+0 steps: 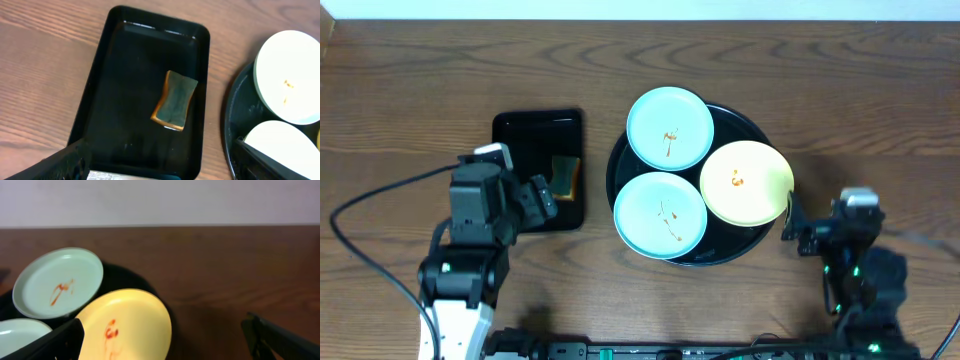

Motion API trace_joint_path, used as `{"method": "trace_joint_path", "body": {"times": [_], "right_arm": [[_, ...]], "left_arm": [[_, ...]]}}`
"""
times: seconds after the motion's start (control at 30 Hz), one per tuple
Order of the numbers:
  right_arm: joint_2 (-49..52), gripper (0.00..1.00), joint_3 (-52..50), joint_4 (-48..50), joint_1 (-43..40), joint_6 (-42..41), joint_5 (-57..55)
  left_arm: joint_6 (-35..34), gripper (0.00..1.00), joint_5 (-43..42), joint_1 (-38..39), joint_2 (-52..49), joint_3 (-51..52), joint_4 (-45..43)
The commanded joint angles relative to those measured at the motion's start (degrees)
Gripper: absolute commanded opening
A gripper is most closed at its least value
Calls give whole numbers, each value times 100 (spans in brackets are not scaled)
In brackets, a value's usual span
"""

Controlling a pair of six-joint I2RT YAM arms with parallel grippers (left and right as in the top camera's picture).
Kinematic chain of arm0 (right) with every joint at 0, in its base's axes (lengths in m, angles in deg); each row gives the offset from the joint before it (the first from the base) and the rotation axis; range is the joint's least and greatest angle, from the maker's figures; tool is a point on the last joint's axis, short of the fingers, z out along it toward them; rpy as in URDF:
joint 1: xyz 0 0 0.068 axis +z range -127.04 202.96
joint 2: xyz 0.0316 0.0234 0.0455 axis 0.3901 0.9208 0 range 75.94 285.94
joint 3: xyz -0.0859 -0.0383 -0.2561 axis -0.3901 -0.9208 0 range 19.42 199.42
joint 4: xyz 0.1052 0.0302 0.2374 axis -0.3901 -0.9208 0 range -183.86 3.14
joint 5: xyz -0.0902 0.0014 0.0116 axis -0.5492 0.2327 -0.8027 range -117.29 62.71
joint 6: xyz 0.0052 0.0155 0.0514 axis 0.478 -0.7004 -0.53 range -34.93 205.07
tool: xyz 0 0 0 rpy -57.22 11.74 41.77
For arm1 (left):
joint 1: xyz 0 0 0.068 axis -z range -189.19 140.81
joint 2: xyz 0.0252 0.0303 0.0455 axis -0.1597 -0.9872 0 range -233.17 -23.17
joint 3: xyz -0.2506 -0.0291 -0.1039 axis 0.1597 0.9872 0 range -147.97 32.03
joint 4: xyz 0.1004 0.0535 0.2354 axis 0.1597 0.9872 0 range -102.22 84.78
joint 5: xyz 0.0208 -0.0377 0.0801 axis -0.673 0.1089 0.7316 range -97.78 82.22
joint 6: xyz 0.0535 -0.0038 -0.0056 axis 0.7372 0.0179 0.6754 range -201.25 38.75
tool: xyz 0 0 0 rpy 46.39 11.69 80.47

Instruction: Clean dirty plates on tray and stack at the side

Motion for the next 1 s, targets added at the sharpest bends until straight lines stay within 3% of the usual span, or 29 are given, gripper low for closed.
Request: {"method": "trace_joint_path", "body": {"times": [0.0, 0.23, 0.47, 0.63, 0.67, 0.97], "right_arm": [[920, 99, 896, -496, 11, -61, 129], [3042, 99, 2983, -2269, 11, -37, 439], [4465, 99, 4234, -3469, 11, -39, 629], [4686, 99, 4328, -3348, 11, -42, 1102], [4686, 99, 4328, -3329, 11, -44, 1102], [4682, 99, 4325, -3392, 11, -44, 1099]], "left_arm": [[79, 89, 31, -28, -256, -258, 35], [79, 89, 28, -28, -813, -1047, 533], [72, 89, 31, -31, -944, -1097, 564], [72, 90, 50, -31, -944, -1097, 562], [72, 98, 50, -31, -944, -1097, 542], [-164, 98, 28, -28, -992, -1097, -133]]}}
